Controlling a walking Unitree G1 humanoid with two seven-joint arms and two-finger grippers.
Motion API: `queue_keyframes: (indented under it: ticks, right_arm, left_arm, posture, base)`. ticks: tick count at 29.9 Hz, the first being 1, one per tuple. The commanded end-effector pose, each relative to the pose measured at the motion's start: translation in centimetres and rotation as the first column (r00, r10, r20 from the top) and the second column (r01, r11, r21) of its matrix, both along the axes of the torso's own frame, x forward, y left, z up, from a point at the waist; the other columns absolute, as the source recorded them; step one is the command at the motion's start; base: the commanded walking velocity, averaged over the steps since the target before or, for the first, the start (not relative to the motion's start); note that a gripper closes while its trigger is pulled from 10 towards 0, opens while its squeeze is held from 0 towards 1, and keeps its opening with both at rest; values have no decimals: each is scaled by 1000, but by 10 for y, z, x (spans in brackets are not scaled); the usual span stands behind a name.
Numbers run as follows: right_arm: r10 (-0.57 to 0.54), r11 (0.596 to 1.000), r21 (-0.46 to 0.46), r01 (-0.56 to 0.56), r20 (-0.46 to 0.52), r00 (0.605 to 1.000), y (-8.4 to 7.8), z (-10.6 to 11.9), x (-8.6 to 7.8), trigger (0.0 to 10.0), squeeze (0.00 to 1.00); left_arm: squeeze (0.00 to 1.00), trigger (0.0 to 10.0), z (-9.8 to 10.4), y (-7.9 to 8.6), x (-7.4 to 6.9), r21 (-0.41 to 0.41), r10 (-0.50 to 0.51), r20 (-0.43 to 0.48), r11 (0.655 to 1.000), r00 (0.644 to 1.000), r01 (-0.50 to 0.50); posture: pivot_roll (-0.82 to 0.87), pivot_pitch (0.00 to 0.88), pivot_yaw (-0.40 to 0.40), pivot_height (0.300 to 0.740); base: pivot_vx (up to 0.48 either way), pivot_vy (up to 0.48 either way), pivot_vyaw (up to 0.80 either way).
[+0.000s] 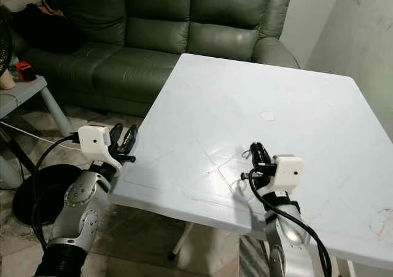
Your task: Hang keys on a hook
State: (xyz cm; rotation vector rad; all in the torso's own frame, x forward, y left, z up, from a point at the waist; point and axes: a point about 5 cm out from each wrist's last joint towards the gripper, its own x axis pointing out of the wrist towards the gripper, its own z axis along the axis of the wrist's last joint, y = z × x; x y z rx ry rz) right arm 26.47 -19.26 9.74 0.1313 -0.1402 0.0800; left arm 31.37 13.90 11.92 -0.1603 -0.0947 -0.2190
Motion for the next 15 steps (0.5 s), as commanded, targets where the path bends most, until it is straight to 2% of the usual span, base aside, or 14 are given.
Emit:
queue_keyframes:
  ticks: [1, 6, 7, 11, 15]
  right_arm:
    - [-27, 1000, 6, 27, 16, 1000, -3, 3, -2, 10000, 0]
    - [-53, 999, -6, 53, 18, 998, 1, 1, -8, 10000, 0]
    - [-49, 999, -22, 49, -37, 998, 4, -6, -9, 10000, 0]
    - [-72, 996, -54, 68, -80, 994, 5, -11, -7, 10000, 0]
    - [-65, 996, -64, 60, -89, 994, 3, -8, -3, 10000, 0]
  left_arm:
    - [0, 10000, -1, 3, -1, -2, -2, -7, 1000, 1000, 2]
    - [0, 10000, -5, 7, -6, -18, -1, -14, 1000, 1000, 0]
    - [0, 10000, -7, 6, -8, -21, -9, -22, 1000, 1000, 9]
    - [0, 10000, -7, 4, -8, -24, -20, -24, 1000, 1000, 20]
    - [0, 10000, -6, 3, -5, -5, -34, -24, 999, 999, 34]
  posture:
    - [57, 0, -22, 740]
    - [53, 0, -20, 740]
    - [54, 0, -20, 740]
    - [54, 0, -22, 740]
    - [51, 0, -24, 740]
  base:
    - [0, 0, 0]
    - [0, 0, 0]
    - [0, 0, 0]
    - [0, 0, 0]
    - [0, 0, -673]
